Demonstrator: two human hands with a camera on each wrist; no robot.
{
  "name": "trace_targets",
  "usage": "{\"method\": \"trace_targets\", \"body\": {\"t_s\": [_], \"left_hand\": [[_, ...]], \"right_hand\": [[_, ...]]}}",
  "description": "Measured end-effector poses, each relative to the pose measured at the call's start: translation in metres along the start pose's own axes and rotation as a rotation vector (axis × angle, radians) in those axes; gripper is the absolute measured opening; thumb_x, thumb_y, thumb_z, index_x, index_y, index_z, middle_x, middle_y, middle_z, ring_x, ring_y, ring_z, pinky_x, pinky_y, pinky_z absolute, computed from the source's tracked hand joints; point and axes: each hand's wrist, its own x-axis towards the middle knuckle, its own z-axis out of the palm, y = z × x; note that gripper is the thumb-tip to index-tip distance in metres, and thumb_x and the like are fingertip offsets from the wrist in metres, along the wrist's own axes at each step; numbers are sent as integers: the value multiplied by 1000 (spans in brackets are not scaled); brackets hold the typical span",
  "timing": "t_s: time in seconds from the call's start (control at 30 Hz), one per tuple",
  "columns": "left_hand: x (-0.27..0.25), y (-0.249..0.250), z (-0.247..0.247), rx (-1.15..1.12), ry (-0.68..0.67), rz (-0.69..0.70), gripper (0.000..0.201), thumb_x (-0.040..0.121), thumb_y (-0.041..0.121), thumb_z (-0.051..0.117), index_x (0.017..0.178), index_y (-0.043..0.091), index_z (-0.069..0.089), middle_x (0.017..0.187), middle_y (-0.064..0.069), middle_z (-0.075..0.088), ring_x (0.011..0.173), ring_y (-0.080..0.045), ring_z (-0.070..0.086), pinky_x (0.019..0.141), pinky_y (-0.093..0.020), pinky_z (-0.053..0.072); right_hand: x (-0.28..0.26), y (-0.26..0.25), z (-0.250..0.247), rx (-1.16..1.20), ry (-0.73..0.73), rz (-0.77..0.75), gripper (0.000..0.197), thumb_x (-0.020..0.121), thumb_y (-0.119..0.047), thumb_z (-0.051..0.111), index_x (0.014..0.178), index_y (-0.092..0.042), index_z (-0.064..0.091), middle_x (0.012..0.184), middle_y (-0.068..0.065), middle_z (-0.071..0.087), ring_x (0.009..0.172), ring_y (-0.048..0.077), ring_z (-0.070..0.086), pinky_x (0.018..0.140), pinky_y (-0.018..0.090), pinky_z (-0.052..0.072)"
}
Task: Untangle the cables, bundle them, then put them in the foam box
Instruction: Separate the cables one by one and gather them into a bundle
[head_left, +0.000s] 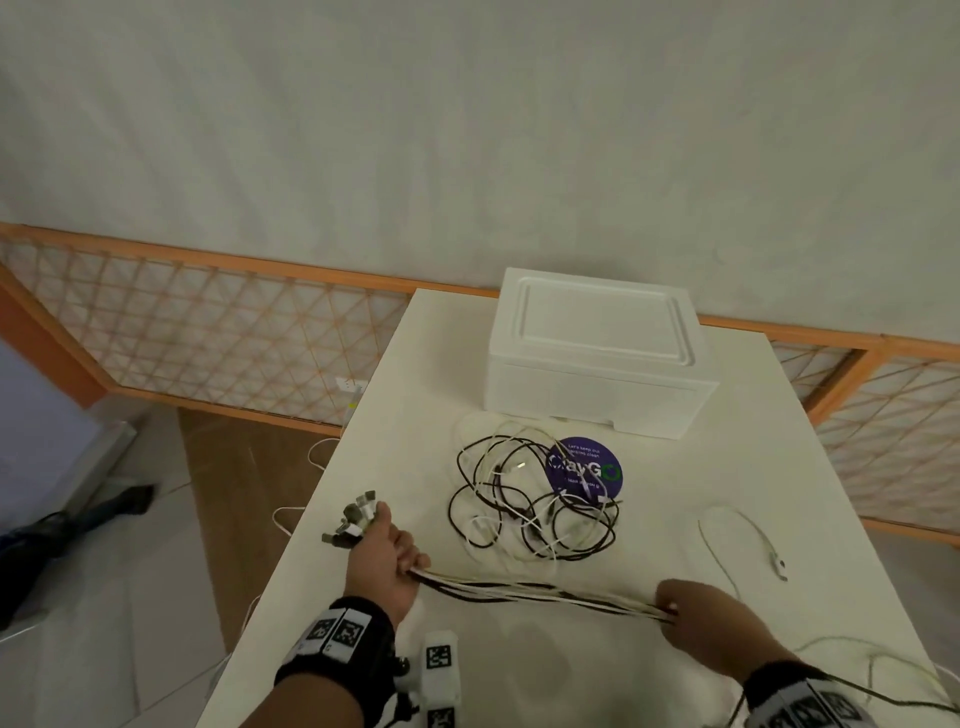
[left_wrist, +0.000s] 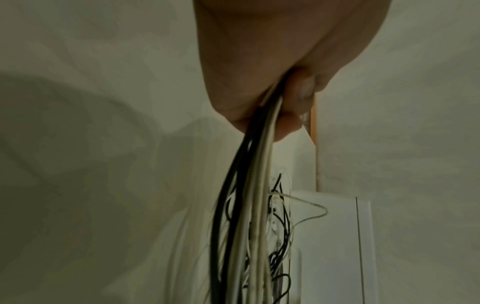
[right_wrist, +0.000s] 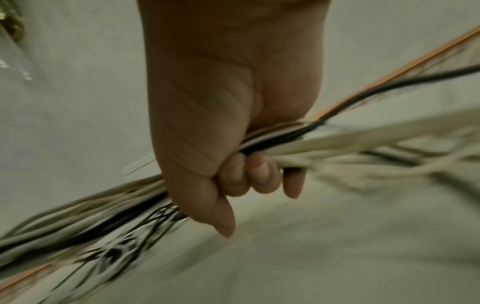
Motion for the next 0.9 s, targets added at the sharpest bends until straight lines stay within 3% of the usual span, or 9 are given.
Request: {"method": "trace_targets", "body": {"t_s": [0.23, 0.3, 0.37, 0.4, 0.47, 0.53, 0.67, 0.77, 0.9], "left_hand": [[-1, -20, 11, -30, 92, -4, 41, 98, 38, 49, 65, 16, 36, 41, 3, 37, 41, -13, 35, 60, -33, 43], [-1, -21, 13, -56, 89, 14, 40, 97, 41, 48, 68, 15, 40, 43, 2, 44, 51, -15, 41, 65, -34, 47], [-4, -24, 16, -68, 67, 32, 38, 97, 43, 47, 72, 14, 44, 46, 1, 52, 62, -18, 50, 71, -35, 48], [-7, -26, 19, -67, 49, 41, 37, 97, 44, 46, 74, 15, 46, 48, 1, 56, 65, -19, 53, 72, -34, 48], [-14, -31, 25, -55, 19, 52, 35, 97, 43, 45, 76, 16, 46, 52, 0, 62, 67, -19, 53, 70, -33, 45], [-23, -38, 32, -32, -4, 52, 33, 97, 41, 46, 76, 17, 50, 58, -1, 67, 70, -19, 55, 70, -32, 43], [-37, -55, 46, 30, -118, 6, 42, 98, 43, 44, 82, 8, 63, 74, -8, 67, 78, -23, 58, 83, -39, 46], [-41, -66, 46, 25, -116, -12, 43, 92, 45, 50, 83, 6, 66, 76, -7, 67, 79, -25, 61, 88, -43, 49], [-41, -58, 29, -145, 6, 31, 33, 93, 41, 50, 73, 17, 54, 63, -2, 68, 65, -17, 66, 67, -35, 56]], "right_hand": [[-17, 74, -29, -26, 0, 119, 23, 74, -50, 63, 68, -32, 50, 78, -8, 57, 79, 5, 55, 68, 21, 44], [-23, 87, -38, -111, -83, 161, 36, 65, -58, 71, 87, -39, 50, 103, -13, 58, 101, 7, 54, 83, 25, 42], [-22, 87, -48, -182, -201, 172, 82, 46, -65, 78, 117, -44, 43, 128, -16, 47, 124, 11, 44, 101, 33, 35], [-18, 78, -54, -167, -196, 143, 92, 49, -63, 80, 129, -42, 40, 136, -14, 44, 128, 13, 41, 105, 34, 33], [-8, 39, -65, -95, -63, -31, 75, 68, -50, 75, 134, -36, 42, 137, -11, 45, 123, 11, 45, 104, 28, 35], [-1, -18, -66, 61, 111, -298, 47, 82, -41, 66, 125, -32, 51, 126, -11, 54, 107, 6, 51, 97, 22, 41], [1, -124, -33, 248, 46, -635, 21, 89, -29, 53, 109, -24, 57, 105, -2, 63, 92, 15, 57, 81, 28, 45], [4, -138, -10, 219, -11, -601, 10, 85, -20, 47, 93, -17, 53, 93, 9, 60, 88, 27, 56, 69, 29, 38], [11, -85, 9, -11, -160, -506, 18, 88, -23, 47, 94, -12, 60, 100, 12, 62, 100, 28, 57, 77, 28, 41]]}}
